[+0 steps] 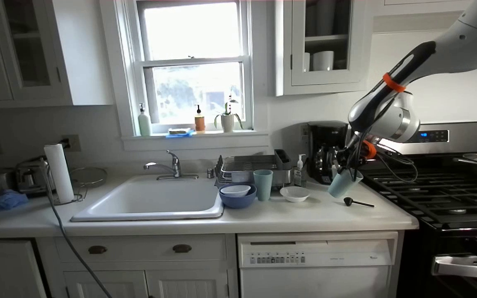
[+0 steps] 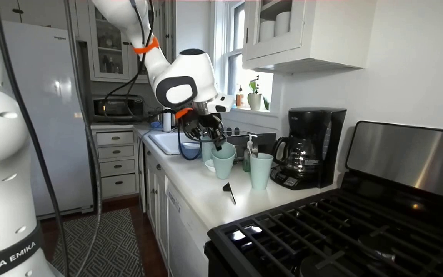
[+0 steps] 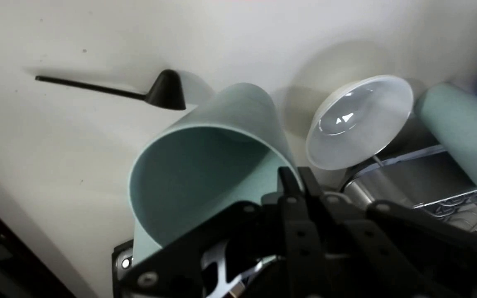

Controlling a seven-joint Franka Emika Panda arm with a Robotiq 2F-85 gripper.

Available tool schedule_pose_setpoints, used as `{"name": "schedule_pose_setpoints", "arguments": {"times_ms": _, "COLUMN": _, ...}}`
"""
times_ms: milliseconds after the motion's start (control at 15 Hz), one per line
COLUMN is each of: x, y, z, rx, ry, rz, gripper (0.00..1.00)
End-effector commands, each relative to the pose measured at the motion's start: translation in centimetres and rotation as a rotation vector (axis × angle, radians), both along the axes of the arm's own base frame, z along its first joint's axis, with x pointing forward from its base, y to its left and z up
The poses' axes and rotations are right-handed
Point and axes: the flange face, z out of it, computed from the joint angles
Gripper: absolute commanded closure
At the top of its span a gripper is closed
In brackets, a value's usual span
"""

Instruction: Empty the middle cup onto counter

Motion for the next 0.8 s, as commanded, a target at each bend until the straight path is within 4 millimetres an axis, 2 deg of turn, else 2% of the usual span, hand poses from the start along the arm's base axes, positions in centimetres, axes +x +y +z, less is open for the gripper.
{"name": "schedule_pose_setpoints", "arguments": {"times_ms": 0, "x": 0.3, "y": -1.6, "z": 3.9, "rx": -0.059, "ry": 0.038, "rz": 0.037, "gripper": 0.99}}
{"name": "schedule_pose_setpoints", "arguments": {"times_ms": 133, "x": 0.9, "y": -0.8, "z": 7.9, "rx": -0.088, "ry": 0.085, "rz": 0.052, "gripper": 0.99}}
{"name": "schedule_pose_setpoints", "arguments": {"times_ms": 400, "x": 2.4, "y": 2.6, "z": 13.5, "rx": -0.113, "ry": 0.169, "rz": 0.140, "gripper": 0.99}}
{"name": "schedule_pose_setpoints", "arguments": {"times_ms": 533, "x": 3.1, "y": 4.1, "z": 15.0, "rx": -0.128, "ry": 0.223, "rz": 0.183, "gripper": 0.99}}
{"name": "schedule_pose_setpoints", "arguments": {"times_ms": 667, "x": 4.3, "y": 4.1, "z": 15.8, "rx": -0.139, "ry": 0.231, "rz": 0.177, "gripper": 0.99}}
{"name": "schedule_pose_setpoints", "arguments": {"times_ms": 733, "x": 3.0, "y": 4.2, "z": 15.2, "rx": -0.122, "ry": 0.212, "rz": 0.191, "gripper": 0.96}}
